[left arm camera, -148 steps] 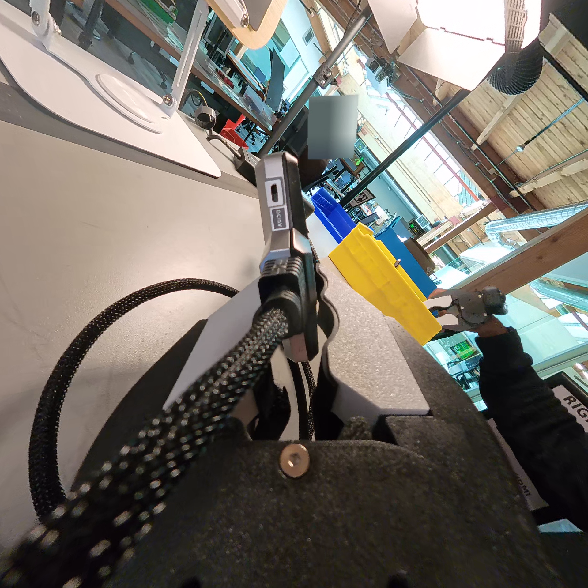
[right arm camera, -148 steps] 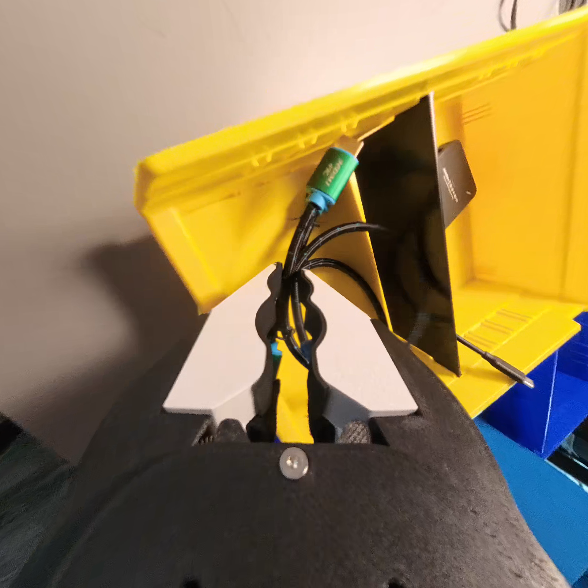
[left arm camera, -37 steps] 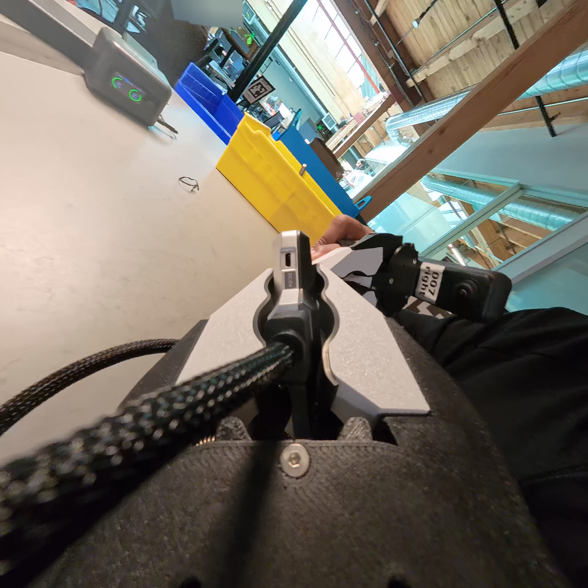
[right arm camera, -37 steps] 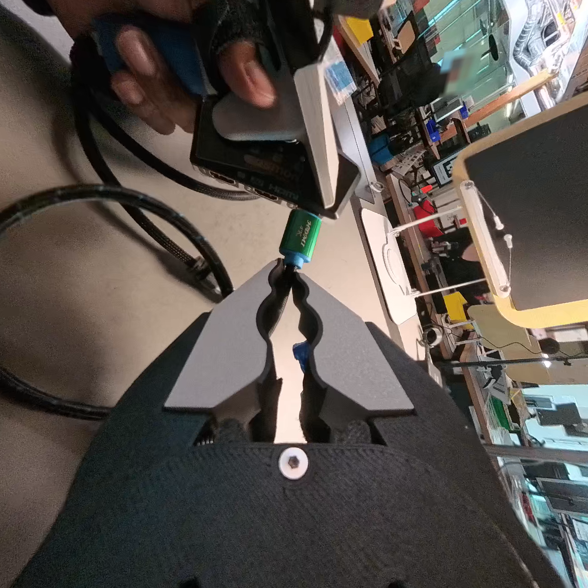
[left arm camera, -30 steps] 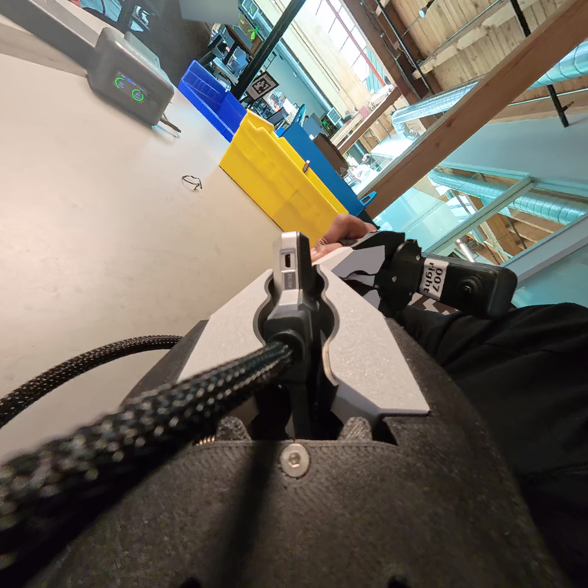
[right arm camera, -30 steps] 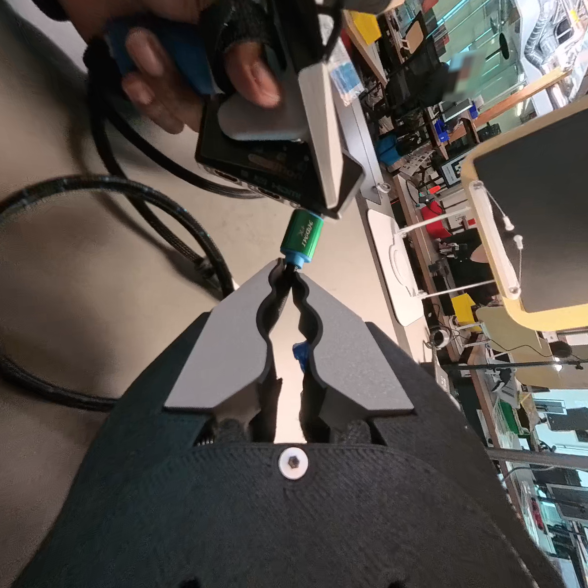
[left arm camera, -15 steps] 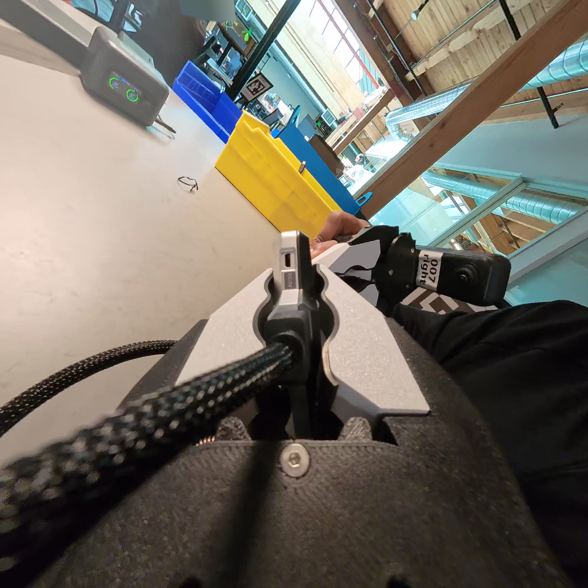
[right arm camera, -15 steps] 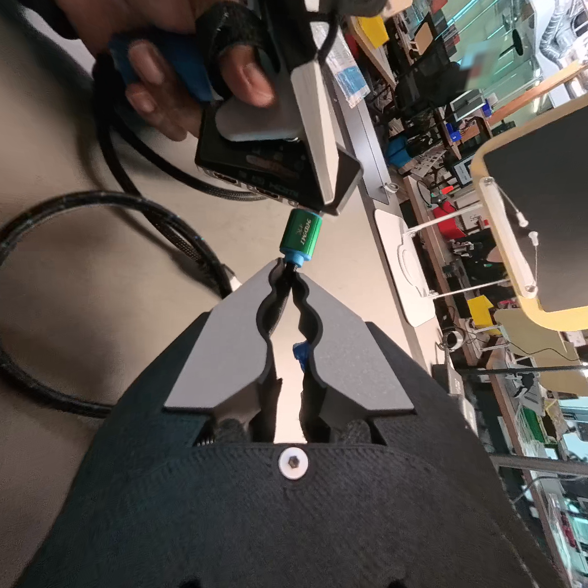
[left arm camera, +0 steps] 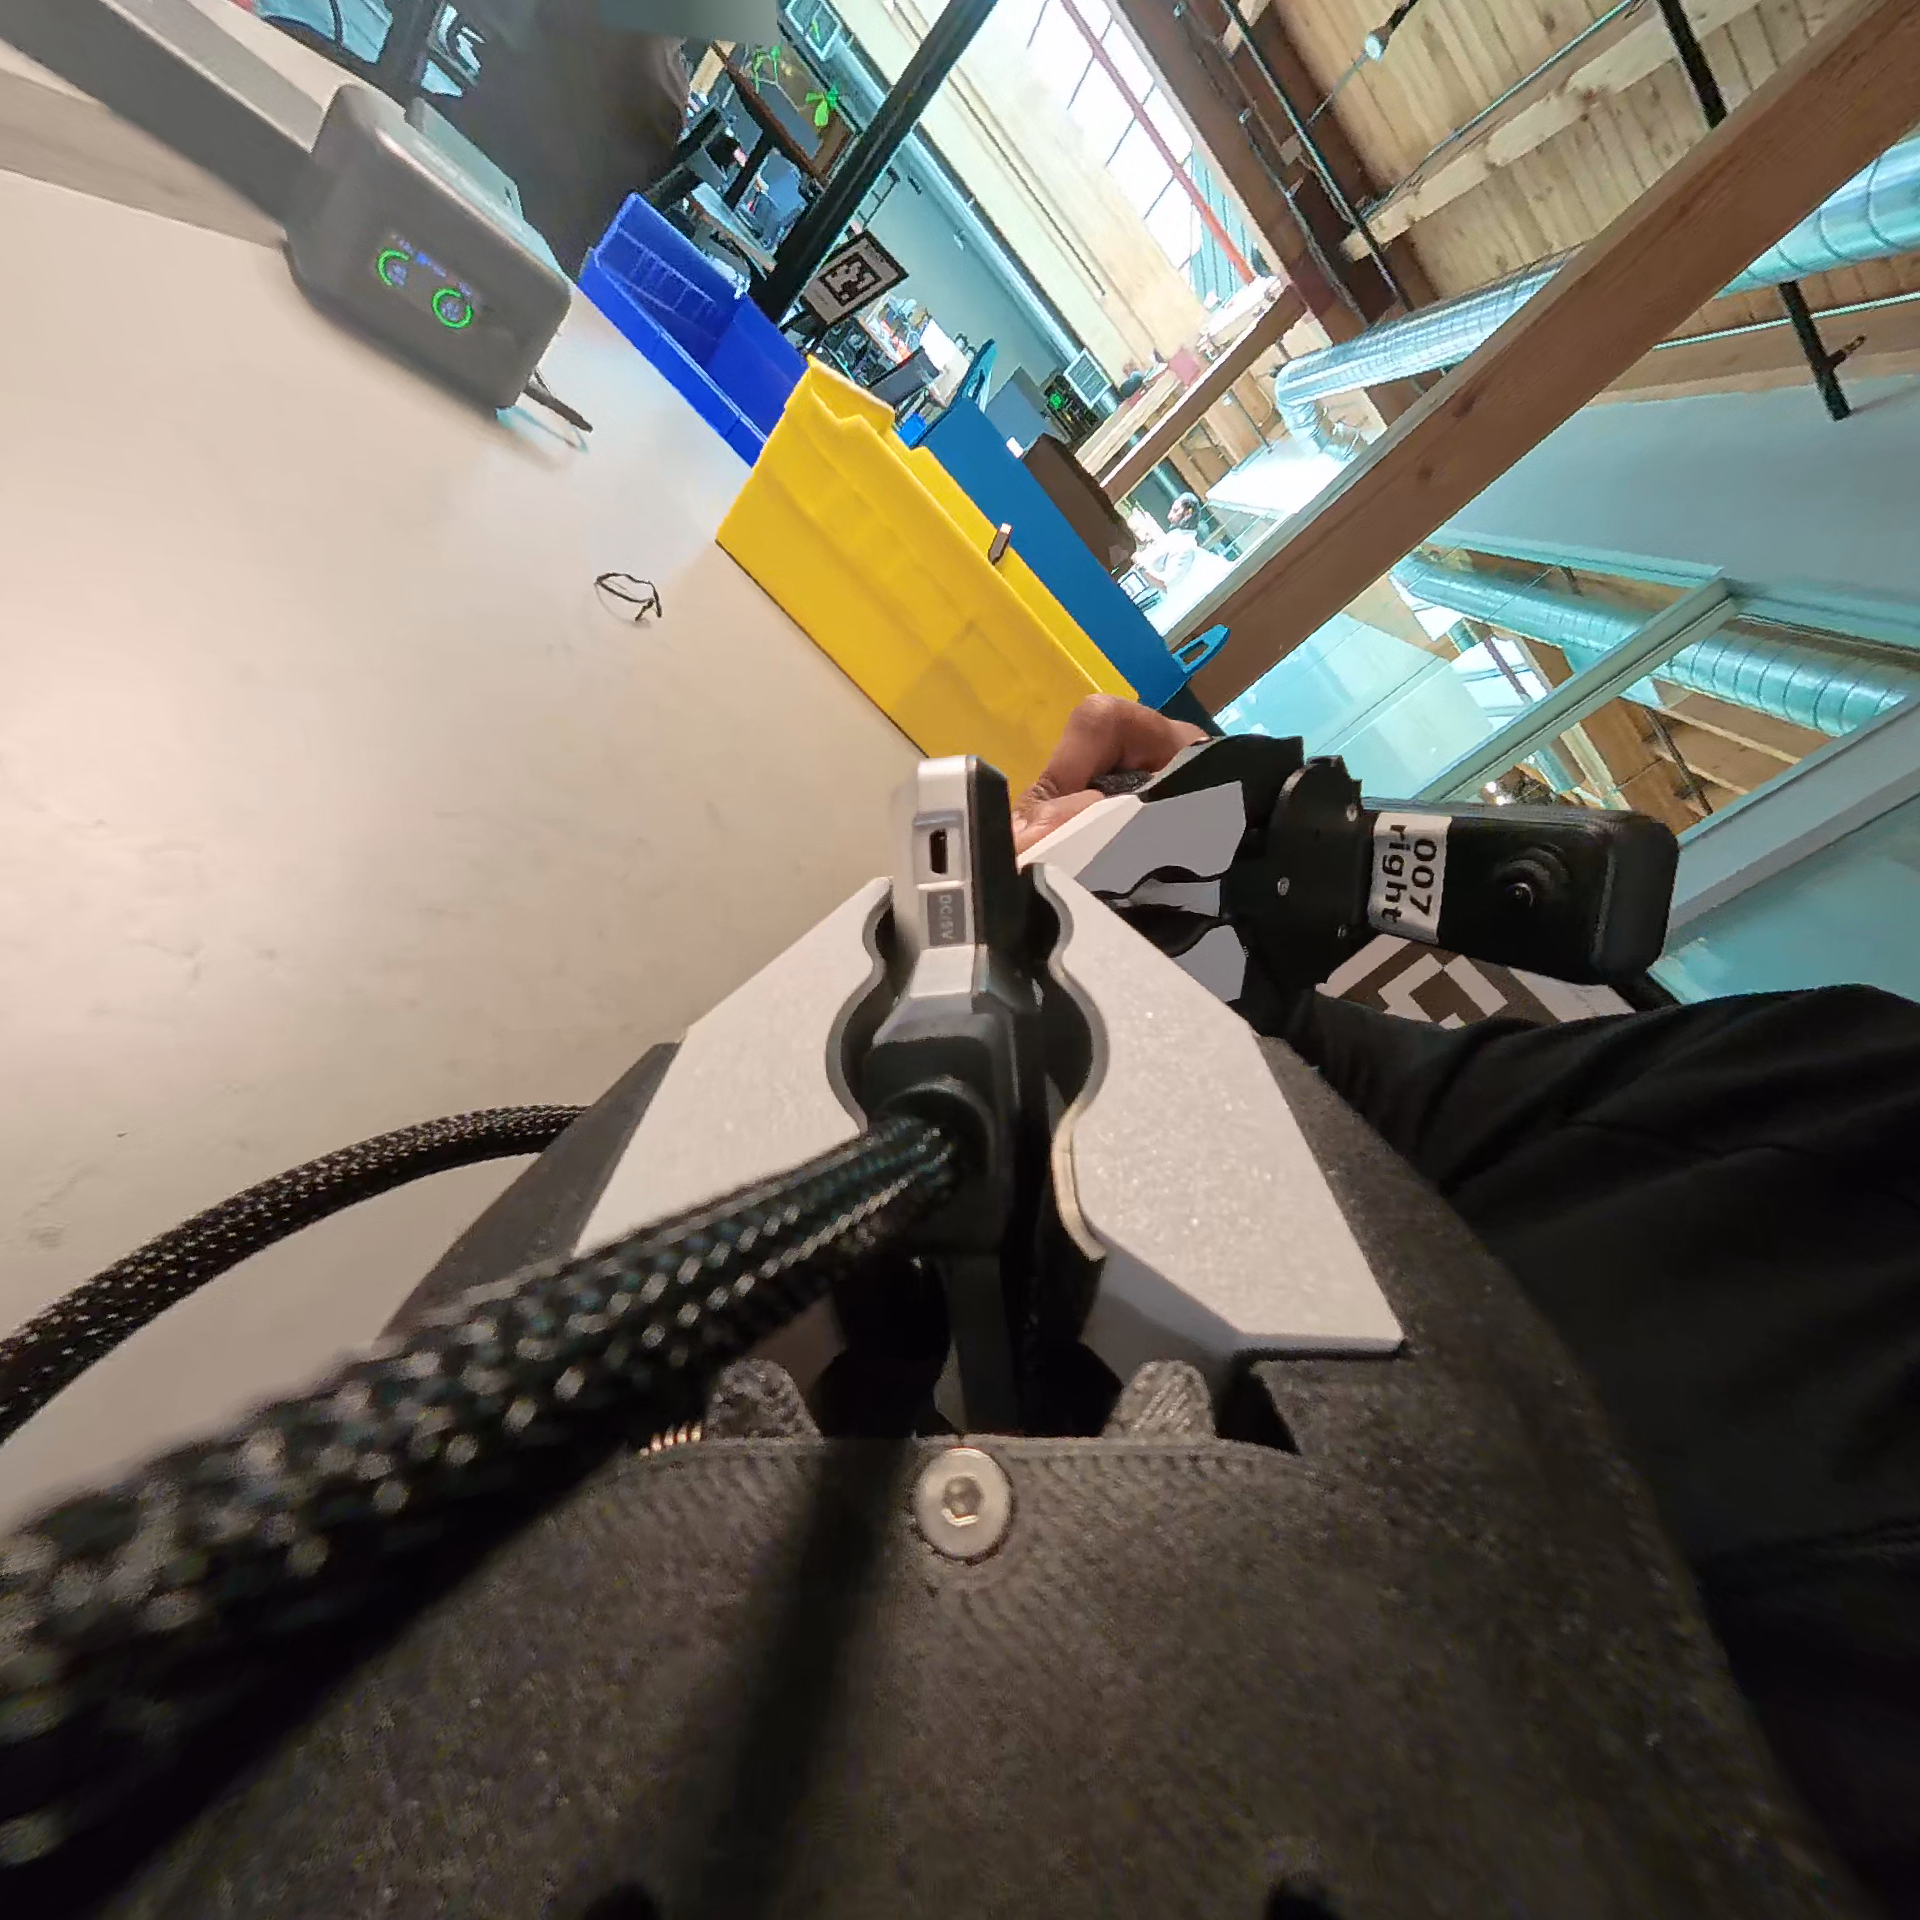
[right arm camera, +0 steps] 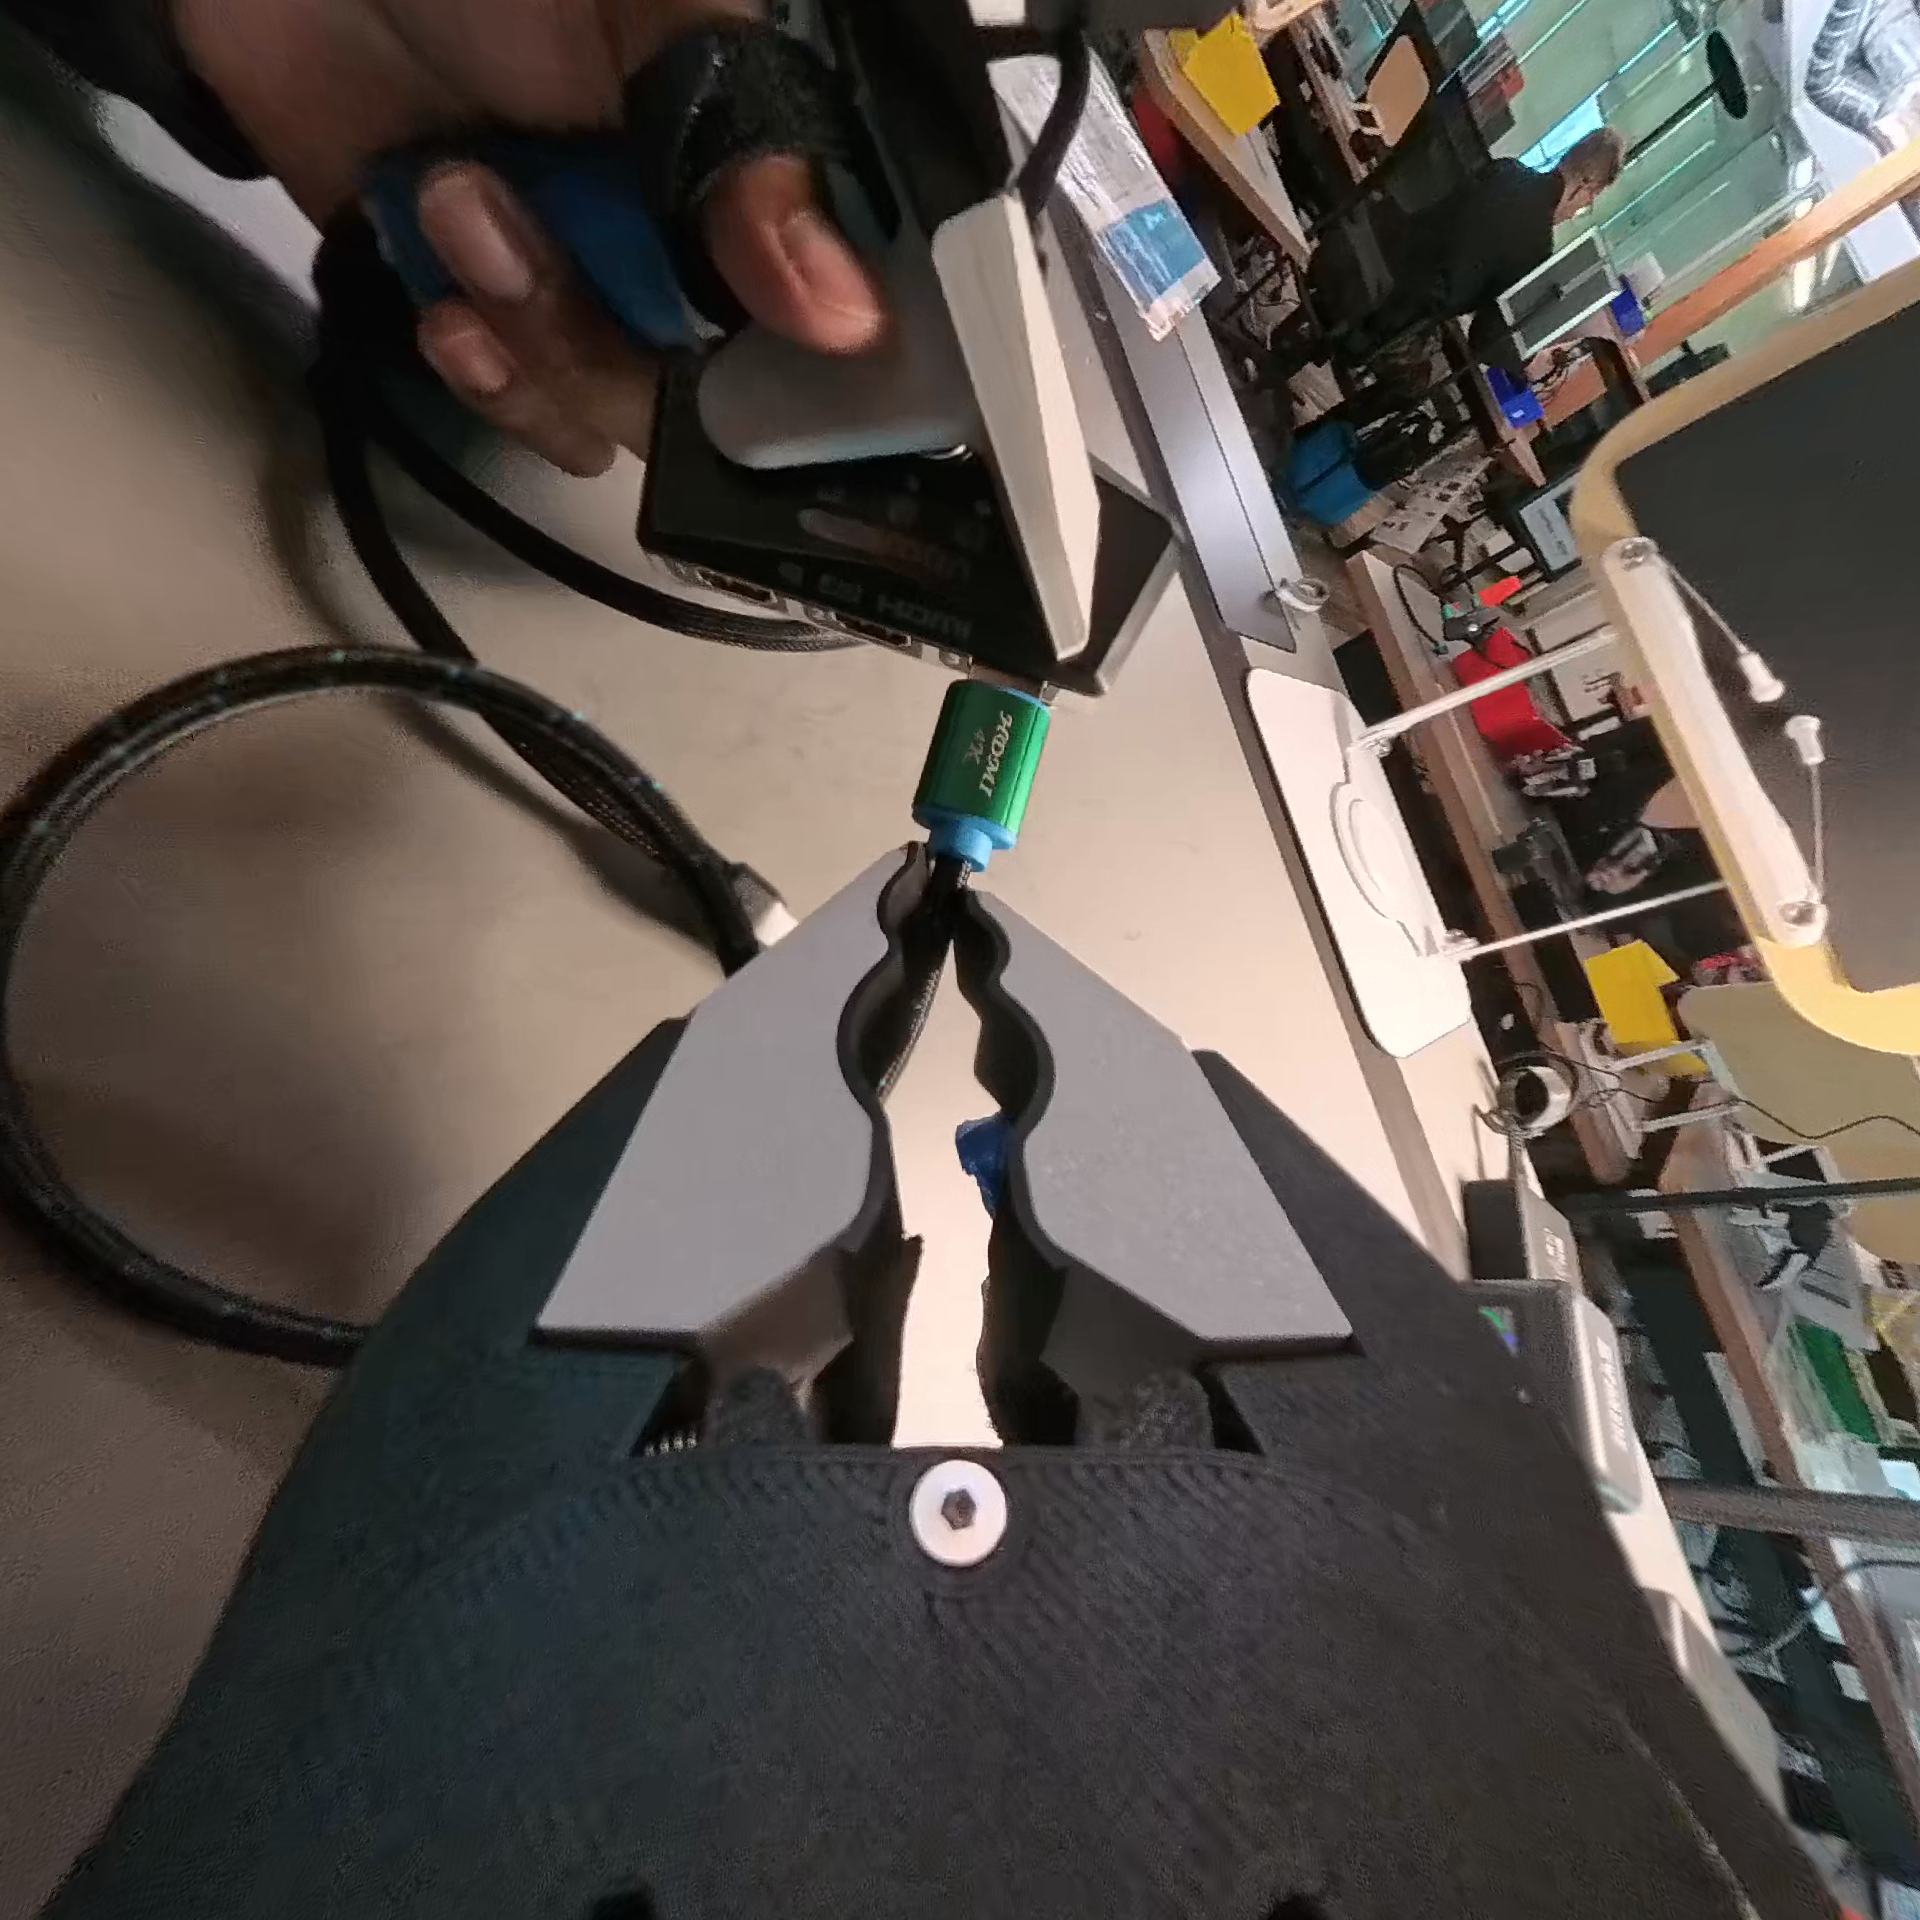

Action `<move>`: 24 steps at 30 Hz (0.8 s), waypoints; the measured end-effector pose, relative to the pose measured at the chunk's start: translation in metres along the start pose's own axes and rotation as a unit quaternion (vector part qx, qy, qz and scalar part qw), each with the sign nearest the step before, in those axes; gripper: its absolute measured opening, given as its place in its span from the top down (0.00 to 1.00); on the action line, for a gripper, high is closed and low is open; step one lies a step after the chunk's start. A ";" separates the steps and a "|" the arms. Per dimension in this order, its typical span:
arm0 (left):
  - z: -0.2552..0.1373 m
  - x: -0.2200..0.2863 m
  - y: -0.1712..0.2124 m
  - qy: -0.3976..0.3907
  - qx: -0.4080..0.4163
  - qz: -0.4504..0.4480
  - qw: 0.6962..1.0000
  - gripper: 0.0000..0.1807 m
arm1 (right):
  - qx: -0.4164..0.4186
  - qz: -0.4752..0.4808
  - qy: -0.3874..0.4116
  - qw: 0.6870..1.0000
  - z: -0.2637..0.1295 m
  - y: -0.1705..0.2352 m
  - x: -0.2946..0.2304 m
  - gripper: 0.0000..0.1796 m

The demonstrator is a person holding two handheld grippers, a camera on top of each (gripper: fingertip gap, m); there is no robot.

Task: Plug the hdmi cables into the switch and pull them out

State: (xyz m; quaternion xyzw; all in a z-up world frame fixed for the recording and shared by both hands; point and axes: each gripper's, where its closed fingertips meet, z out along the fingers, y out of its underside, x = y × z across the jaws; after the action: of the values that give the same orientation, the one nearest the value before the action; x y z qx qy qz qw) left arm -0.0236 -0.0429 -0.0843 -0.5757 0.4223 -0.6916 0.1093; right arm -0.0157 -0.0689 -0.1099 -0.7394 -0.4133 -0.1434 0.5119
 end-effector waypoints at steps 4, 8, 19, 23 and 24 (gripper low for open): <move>-0.001 -0.006 0.003 -0.006 -0.003 -0.012 1.000 0.89 | -0.014 -0.013 -0.001 1.000 0.002 0.007 0.000 0.96; -0.061 -0.035 -0.051 -0.050 0.132 -0.044 0.989 0.89 | -0.010 0.039 -0.002 0.999 -0.011 0.024 0.012 0.96; -0.072 -0.066 -0.034 -0.129 0.056 -0.002 0.990 0.89 | -0.055 0.128 -0.024 0.990 -0.002 0.061 0.013 0.93; -0.071 -0.067 -0.032 -0.133 0.049 -0.004 0.990 0.89 | -0.033 0.201 -0.036 0.978 -0.010 0.057 0.022 0.90; -0.071 -0.067 -0.031 -0.132 0.049 -0.005 0.990 0.89 | -0.035 0.220 -0.045 0.974 -0.011 0.058 0.022 0.89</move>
State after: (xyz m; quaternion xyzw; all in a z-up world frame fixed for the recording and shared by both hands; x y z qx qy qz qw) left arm -0.0552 0.0523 -0.1081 -0.6581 0.3670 -0.6299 0.1883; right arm 0.0442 -0.0767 -0.1285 -0.8353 -0.2582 -0.0081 0.4853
